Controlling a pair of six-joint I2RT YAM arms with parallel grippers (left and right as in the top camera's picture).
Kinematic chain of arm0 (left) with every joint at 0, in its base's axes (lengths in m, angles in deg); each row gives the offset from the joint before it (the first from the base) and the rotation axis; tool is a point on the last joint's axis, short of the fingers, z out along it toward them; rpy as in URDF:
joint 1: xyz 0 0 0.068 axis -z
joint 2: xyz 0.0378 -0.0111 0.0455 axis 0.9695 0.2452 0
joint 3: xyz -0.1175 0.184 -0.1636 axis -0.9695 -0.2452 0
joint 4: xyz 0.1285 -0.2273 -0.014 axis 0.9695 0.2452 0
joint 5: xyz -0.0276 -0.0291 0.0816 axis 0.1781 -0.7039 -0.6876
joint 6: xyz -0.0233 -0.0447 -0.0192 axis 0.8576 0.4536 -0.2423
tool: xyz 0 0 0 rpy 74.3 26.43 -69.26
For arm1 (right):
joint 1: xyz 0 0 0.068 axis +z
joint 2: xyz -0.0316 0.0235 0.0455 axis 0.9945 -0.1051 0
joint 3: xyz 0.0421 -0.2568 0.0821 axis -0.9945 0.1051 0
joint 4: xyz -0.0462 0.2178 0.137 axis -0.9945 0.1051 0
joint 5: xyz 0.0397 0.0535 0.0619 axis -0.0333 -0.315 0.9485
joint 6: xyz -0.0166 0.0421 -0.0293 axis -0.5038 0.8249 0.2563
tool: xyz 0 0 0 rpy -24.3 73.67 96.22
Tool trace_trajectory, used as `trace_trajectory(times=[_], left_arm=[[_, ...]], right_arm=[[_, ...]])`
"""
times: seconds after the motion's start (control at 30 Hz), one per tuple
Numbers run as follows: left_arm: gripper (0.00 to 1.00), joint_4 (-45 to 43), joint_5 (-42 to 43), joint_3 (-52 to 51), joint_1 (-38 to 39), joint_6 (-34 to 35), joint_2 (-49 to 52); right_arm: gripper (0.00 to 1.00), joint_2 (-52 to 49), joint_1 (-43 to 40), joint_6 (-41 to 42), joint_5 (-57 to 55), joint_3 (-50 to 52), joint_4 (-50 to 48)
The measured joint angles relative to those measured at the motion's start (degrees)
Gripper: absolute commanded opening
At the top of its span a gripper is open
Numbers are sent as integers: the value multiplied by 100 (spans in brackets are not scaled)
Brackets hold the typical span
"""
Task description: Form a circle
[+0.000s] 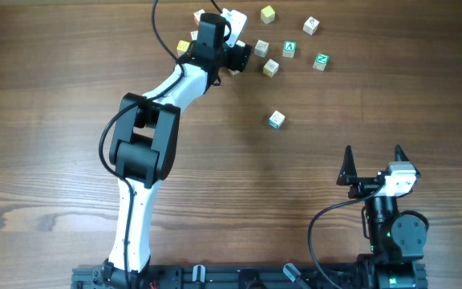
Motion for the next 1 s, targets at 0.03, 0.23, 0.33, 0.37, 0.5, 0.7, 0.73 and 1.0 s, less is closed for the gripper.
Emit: trace_trajectory(times=[0.03, 0.23, 0.33, 0.37, 0.5, 0.7, 0.73, 1.0], left_arm=[[84, -2, 0, 0, 0, -26, 2], [79, 0, 0, 107, 0, -79, 240], [72, 2, 44, 232, 2, -81, 350], [71, 2, 44, 243, 9, -81, 354], [63, 111, 42, 326, 33, -105, 372], [43, 345, 44, 514, 39, -164, 372], [39, 389, 44, 520, 39, -184, 372], [36, 476, 42, 522, 39, -184, 372]], right_arm=[[100, 0, 0, 0, 0, 0, 0], [100, 0, 0, 0, 0, 0, 0], [100, 0, 0, 0, 0, 0, 0], [100, 0, 0, 0, 0, 0, 0], [100, 0, 0, 0, 0, 0, 0], [100, 0, 0, 0, 0, 0, 0], [100, 0, 0, 2, 0, 0, 0], [100, 0, 0, 0, 0, 0, 0]])
